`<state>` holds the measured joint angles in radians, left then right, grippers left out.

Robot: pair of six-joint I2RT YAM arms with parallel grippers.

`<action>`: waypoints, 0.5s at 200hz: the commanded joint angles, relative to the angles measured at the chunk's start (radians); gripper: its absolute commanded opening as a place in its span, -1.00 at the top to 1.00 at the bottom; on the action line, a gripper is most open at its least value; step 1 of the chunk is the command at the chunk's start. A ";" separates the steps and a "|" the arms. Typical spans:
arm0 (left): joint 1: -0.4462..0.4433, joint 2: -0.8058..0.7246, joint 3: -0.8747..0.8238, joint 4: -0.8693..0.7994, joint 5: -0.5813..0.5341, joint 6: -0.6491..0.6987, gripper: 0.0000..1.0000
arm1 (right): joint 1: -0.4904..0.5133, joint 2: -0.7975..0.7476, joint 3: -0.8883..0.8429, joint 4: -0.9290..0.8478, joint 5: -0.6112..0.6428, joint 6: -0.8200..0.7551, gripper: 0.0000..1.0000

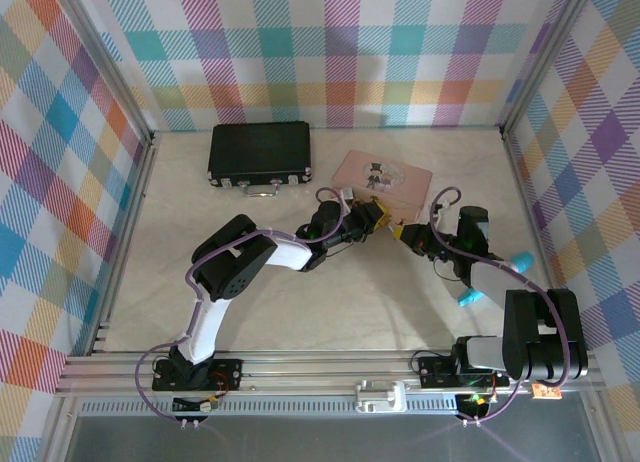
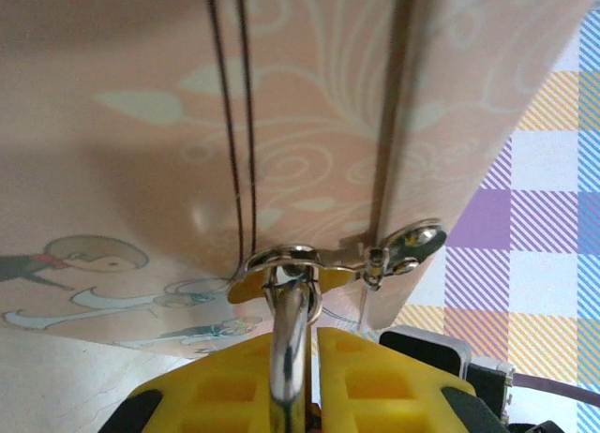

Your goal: Unlock a padlock with a key

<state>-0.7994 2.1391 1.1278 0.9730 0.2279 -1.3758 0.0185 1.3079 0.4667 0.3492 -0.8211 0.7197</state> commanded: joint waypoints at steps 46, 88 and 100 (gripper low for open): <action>-0.012 -0.078 0.004 0.093 0.016 0.017 1.00 | 0.008 0.034 0.022 0.057 -0.020 -0.004 1.00; -0.018 -0.073 0.012 0.084 0.016 0.017 1.00 | 0.008 0.027 0.024 0.072 -0.012 0.011 1.00; -0.020 -0.075 0.012 0.081 0.012 0.020 1.00 | 0.009 0.019 0.022 0.058 -0.008 0.007 1.00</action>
<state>-0.8032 2.1361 1.1278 0.9722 0.2276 -1.3720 0.0208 1.3384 0.4828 0.3840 -0.8230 0.7258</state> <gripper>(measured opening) 0.134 0.045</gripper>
